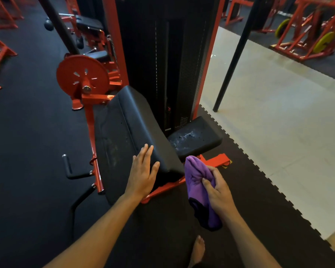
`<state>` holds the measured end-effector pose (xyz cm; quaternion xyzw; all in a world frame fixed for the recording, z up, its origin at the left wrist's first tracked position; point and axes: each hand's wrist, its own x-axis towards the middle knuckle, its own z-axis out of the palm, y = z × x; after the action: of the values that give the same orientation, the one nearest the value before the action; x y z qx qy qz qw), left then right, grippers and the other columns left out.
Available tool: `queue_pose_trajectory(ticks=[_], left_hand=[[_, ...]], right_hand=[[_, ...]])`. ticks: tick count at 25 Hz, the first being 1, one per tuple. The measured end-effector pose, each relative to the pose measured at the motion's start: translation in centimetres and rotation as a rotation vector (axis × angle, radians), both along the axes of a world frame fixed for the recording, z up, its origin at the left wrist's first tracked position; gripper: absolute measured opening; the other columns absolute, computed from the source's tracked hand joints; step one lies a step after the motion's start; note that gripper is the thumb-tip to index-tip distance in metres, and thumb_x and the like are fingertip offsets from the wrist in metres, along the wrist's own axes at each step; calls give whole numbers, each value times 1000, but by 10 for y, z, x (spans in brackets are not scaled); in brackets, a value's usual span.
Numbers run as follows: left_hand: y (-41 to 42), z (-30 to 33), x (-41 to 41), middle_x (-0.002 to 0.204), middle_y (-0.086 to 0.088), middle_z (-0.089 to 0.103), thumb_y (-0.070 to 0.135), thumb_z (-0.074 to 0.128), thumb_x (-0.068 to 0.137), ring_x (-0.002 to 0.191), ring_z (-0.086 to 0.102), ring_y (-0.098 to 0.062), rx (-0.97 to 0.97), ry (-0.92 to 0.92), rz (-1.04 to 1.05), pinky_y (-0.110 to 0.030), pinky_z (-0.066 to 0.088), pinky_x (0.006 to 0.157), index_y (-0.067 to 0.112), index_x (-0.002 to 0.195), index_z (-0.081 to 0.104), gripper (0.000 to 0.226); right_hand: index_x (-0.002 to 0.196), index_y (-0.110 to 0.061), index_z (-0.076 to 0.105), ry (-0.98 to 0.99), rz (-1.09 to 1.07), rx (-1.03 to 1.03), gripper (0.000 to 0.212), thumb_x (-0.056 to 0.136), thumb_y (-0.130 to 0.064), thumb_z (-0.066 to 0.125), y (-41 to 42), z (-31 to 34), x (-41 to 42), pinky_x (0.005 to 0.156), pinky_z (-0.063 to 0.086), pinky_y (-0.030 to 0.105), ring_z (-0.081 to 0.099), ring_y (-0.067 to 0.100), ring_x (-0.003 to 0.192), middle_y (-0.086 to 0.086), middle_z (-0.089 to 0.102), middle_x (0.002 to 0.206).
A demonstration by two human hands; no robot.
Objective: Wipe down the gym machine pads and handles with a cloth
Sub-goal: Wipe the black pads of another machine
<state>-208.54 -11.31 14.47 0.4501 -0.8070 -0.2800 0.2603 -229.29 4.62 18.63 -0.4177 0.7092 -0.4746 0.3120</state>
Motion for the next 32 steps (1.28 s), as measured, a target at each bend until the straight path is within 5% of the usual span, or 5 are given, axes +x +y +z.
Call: queue_pose_trajectory(ticks=[7,10,17,26,32], left_hand=[[-54,14,-108,172,-2,15,45,35,106,159,8,-14,-216,-328,-93,-42,-6,128,22,165,13,67],[-74,8,-157,173,-1,4,46,33,107,159,1,-14,-156,-465,-127,-44,-8,129,22,165,1,70],[-126,-46,-261,172,1,-12,42,37,110,159,-7,-14,97,-497,-157,-45,-6,129,24,164,-9,73],[-223,-151,-396,170,-3,-19,41,32,111,159,-11,-21,315,-444,-12,-48,-4,128,21,164,-10,71],[-243,-239,-458,172,0,-6,44,22,108,160,-2,-19,370,-429,339,-57,0,127,21,165,5,64]], right_hand=[[126,-31,58,49,88,46,35,100,-8,55,-66,-25,-117,82,40,3,58,-9,106,-19,63,117],[127,-33,57,47,62,105,35,101,-10,55,-82,-42,-176,80,40,2,57,-11,105,-20,62,118],[136,-45,46,163,10,239,40,105,-20,49,-129,-75,-295,85,48,21,53,-13,105,-27,54,121],[149,-26,40,404,91,349,44,106,-16,45,-246,-133,-421,105,47,32,52,13,129,-1,48,148],[156,-25,34,628,512,159,59,99,-16,40,-321,-233,-421,114,39,54,20,25,153,2,22,165]])
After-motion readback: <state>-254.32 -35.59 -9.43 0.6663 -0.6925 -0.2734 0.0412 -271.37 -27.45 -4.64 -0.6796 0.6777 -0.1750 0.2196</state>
